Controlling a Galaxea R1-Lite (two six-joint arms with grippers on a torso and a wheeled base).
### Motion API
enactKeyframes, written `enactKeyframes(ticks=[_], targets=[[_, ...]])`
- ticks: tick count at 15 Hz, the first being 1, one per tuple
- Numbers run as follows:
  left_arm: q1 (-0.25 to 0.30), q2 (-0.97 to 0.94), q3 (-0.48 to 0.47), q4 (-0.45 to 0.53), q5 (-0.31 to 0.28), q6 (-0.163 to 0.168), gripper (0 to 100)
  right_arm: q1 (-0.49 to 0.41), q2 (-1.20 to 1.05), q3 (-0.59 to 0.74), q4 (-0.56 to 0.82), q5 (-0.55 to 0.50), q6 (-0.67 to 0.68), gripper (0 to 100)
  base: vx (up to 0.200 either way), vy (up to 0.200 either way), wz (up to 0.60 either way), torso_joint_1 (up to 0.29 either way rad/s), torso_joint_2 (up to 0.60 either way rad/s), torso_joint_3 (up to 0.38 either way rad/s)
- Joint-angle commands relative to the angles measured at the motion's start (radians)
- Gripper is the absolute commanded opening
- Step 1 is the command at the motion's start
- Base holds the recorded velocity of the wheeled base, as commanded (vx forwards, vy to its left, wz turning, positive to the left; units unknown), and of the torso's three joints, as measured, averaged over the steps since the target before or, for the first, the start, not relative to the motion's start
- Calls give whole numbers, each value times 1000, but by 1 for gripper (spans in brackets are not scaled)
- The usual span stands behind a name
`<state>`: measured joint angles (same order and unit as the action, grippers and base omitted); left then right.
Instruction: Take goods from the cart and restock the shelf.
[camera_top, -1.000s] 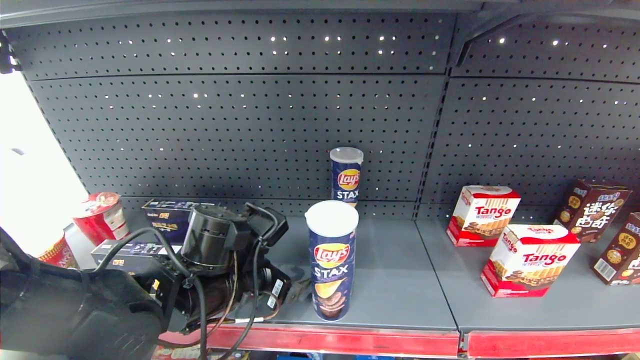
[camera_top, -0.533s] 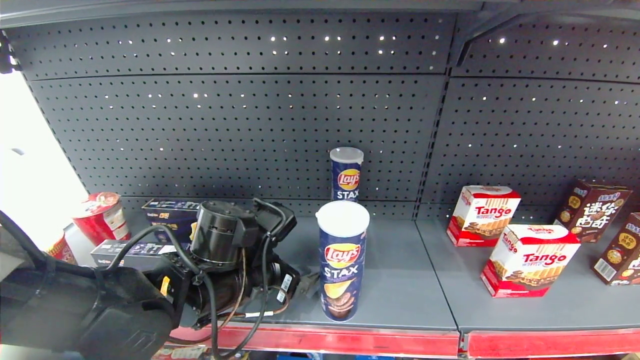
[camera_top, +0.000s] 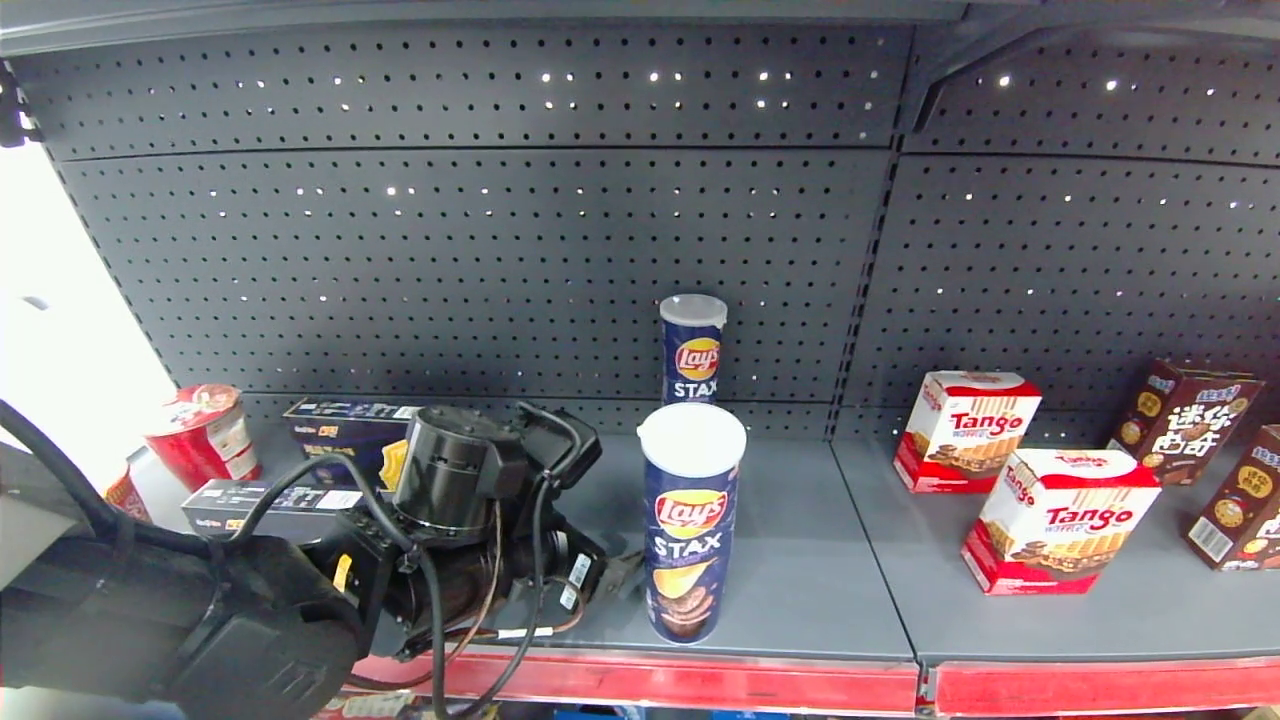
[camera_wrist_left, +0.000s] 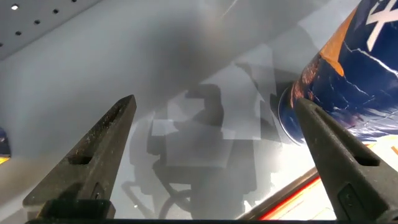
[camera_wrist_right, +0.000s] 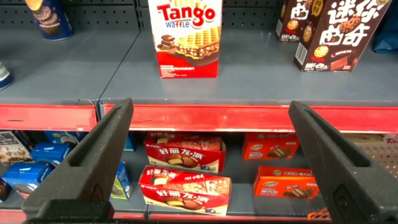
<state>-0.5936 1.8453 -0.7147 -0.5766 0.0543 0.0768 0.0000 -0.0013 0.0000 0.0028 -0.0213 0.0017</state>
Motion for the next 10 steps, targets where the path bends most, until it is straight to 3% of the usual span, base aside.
enactKeyframes(ticks=[1, 10], targets=[[-6, 2, -5, 0, 1, 0, 100, 0, 1, 0, -1, 0, 0, 100, 0, 0, 0, 0, 0, 0], [-18, 6, -6, 0, 3, -2, 100, 0, 1, 0, 0, 0, 0, 100, 0, 0, 0, 0, 0, 0]])
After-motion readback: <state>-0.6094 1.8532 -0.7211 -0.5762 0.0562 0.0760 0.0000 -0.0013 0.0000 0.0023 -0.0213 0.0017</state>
